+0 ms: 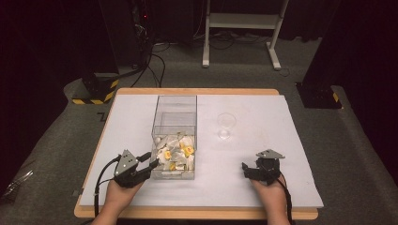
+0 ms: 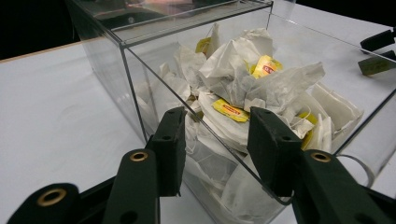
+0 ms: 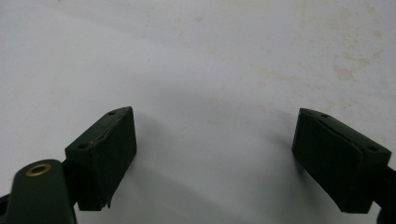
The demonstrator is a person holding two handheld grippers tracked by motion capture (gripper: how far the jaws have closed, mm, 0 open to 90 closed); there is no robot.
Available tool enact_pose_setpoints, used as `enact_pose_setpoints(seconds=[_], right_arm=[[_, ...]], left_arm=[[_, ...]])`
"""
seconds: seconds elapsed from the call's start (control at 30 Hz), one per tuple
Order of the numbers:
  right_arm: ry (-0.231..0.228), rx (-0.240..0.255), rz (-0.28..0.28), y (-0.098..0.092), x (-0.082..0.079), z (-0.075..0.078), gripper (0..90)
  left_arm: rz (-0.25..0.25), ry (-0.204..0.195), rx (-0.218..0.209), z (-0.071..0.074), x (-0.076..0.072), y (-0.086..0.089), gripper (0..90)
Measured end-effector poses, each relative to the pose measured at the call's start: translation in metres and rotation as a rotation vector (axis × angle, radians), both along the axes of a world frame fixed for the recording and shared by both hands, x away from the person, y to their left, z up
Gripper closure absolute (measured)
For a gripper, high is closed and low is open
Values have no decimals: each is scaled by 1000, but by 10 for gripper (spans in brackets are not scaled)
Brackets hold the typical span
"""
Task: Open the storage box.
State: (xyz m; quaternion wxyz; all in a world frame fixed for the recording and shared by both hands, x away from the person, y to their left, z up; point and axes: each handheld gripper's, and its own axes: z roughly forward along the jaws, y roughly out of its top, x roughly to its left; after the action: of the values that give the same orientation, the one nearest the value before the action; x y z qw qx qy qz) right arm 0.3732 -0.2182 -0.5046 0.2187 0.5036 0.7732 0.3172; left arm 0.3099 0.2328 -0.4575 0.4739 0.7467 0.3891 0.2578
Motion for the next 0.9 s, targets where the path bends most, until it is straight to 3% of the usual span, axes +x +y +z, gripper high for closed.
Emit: enact_pose_setpoints(seconds=[0.17,0.33,0.47,0.57,0.7,0.9], right_arm=[[-12,-12,14,0,-1,0,154],[-9,-1,13,0,0,0,163],[-27,-2,8,0,-2,1,195],[-37,7,12,-1,-4,2,222],[-45,20,27,-2,-6,4,257],[-68,49,57,4,-8,8,309]], left_arm=[[6,-2,-30,3,1,8,412],[31,-29,-71,10,0,21,396],[74,-35,-72,9,3,35,379],[109,-23,-40,2,9,45,359],[153,23,4,-14,18,56,334],[185,88,84,-40,29,61,276]])
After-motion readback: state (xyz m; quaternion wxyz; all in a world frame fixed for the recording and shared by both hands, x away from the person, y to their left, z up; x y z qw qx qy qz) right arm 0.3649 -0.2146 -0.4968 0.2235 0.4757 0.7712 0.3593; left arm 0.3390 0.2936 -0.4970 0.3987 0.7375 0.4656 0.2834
